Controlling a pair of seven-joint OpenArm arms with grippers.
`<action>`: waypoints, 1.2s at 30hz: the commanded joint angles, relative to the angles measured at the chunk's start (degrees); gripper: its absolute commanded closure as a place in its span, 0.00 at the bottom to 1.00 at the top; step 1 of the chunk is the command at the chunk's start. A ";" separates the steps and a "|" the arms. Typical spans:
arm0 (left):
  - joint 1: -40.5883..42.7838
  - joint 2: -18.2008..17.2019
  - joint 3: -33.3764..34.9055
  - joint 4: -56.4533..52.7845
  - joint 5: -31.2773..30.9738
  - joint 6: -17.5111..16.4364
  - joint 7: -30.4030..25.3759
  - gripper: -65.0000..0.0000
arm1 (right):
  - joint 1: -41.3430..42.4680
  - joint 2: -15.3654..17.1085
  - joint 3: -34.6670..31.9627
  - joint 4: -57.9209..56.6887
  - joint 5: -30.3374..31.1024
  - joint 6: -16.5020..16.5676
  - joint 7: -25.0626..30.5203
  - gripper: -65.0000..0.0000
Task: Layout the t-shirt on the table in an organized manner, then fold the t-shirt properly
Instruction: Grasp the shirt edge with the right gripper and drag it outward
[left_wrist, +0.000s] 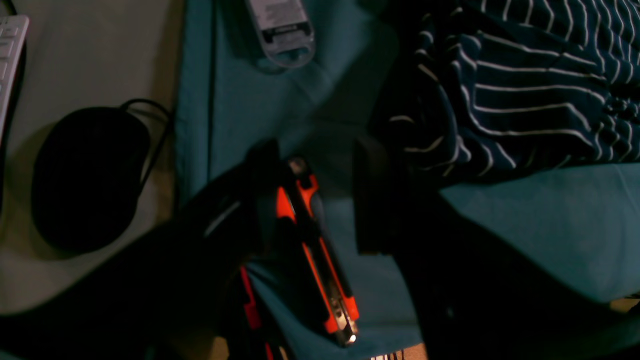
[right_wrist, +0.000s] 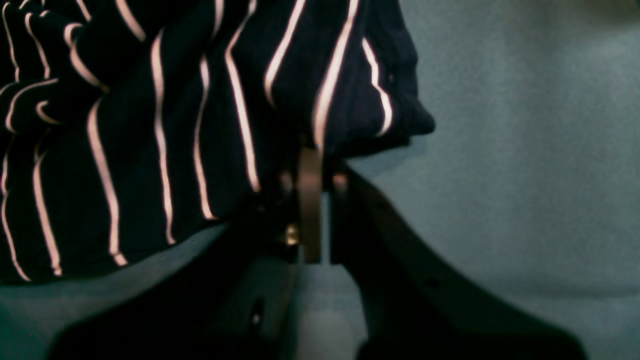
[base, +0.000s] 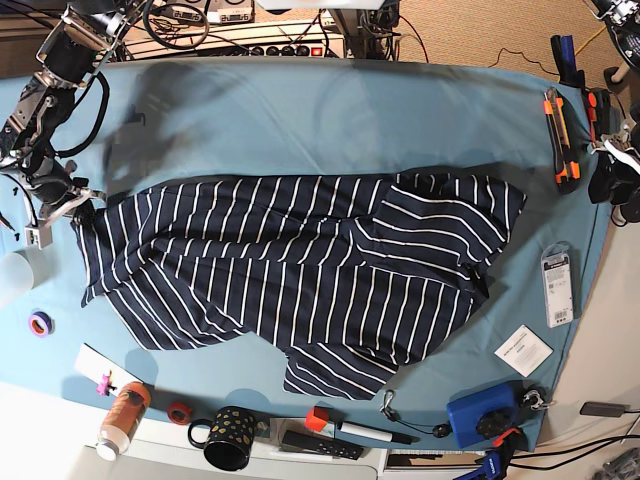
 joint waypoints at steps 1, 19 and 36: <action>-0.24 -1.22 -0.35 0.87 -1.09 0.00 -1.09 0.62 | 1.01 1.42 0.11 0.72 0.33 0.15 1.11 1.00; -0.24 -1.07 -0.35 0.87 -1.99 0.00 -1.05 0.62 | -0.85 3.87 9.55 22.43 26.77 1.27 -20.96 1.00; 0.31 -0.92 -0.15 0.83 -3.21 -0.02 -1.57 0.62 | -5.18 7.82 4.31 22.21 36.20 2.46 -23.03 1.00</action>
